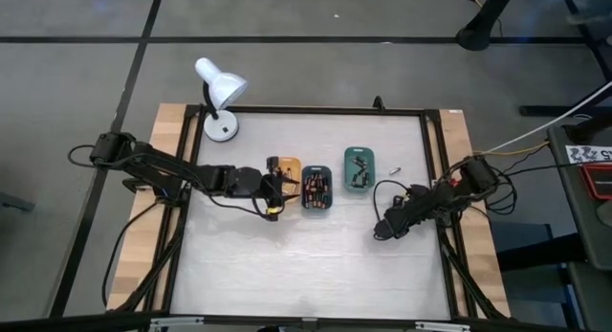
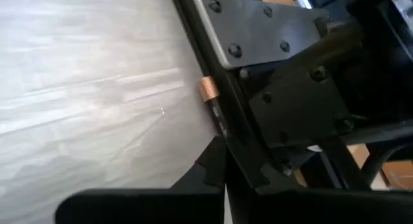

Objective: Sort batteries
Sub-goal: Adjust the batteries

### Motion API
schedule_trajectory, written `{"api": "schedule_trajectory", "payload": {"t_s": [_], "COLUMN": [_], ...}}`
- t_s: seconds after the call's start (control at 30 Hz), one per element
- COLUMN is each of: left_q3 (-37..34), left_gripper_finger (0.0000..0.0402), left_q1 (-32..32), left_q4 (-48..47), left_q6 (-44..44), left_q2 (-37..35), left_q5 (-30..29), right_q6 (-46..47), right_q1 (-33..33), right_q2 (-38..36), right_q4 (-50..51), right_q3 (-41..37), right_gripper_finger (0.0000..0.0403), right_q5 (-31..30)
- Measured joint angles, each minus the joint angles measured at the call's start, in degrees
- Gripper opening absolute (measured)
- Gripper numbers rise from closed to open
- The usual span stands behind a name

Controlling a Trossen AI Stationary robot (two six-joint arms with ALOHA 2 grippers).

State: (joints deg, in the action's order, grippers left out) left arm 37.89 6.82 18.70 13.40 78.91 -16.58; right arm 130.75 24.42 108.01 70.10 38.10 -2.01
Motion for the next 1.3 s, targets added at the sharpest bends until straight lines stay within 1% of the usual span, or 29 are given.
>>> {"api": "schedule_trajectory", "payload": {"t_s": [0.13,0.27,0.47,0.53,0.57,0.6,0.63,0.7,0.83,0.97,1.0,1.03,1.13,1.3], "left_q3": [0.00,0.00,0.00,0.00,0.01,0.00,0.01,0.00,0.00,0.00,0.00,0.00,0.00,0.00], "left_gripper_finger": [0.0156,0.0156,0.0156,0.0156,0.0156,0.0156,0.0156,0.0156,0.0156,0.0156,0.0156,0.0156,0.0156,0.0156], "left_q1": [0.03,0.03,0.05,0.05,0.05,0.05,0.05,0.05,0.05,0.32,0.40,0.42,0.44,0.44], "left_q4": [-0.06,-0.15,-0.13,-0.11,-0.07,0.07,0.31,0.52,1.07,1.31,1.29,1.26,1.27,1.22], "left_q6": [0.09,0.40,0.32,0.26,0.24,0.22,0.16,0.09,0.07,-0.52,-0.52,-0.50,-0.30,-0.10], "left_q2": [0.00,0.00,0.00,0.00,0.00,0.00,0.00,0.00,0.00,0.00,0.00,0.00,0.00,0.00], "left_q5": [0.02,0.00,0.00,0.01,0.01,0.00,0.00,0.00,0.00,0.00,0.00,0.02,0.02,0.00], "right_q6": [0.70,0.64,0.82,0.88,0.57,1.44,2.25,3.26,5.66,8.36,8.35,8.21,6.83,5.59], "right_q1": [-0.02,-0.02,0.96,2.11,2.84,3.40,4.13,4.91,4.70,4.41,4.20,4.02,4.07,4.07], "right_q2": [-0.24,-0.20,-0.07,0.04,-0.02,0.22,0.26,0.26,0.17,0.03,0.00,0.02,0.20,0.37], "right_q4": [-0.84,-1.22,-1.02,-1.65,-3.00,-3.02,-3.96,-4.31,-3.78,-2.49,-2.13,-2.00,-2.48,-2.13], "right_q3": [-0.35,-0.28,-0.17,-0.20,-0.68,-0.69,-0.62,-0.62,-0.84,-1.45,-1.48,-1.46,-0.96,1.24], "right_gripper_finger": [0.0001,0.0001,0.0001,0.0001,0.0001,0.0001,0.0001,0.0001,0.0001,0.0001,0.0001,0.0001,0.0001,0.0001], "right_q5": [0.42,-3.69,-5.15,-7.43,-10.86,-12.96,-13.54,-13.41,-6.60,-2.06,-1.86,-2.48,-7.13,-10.69]}}
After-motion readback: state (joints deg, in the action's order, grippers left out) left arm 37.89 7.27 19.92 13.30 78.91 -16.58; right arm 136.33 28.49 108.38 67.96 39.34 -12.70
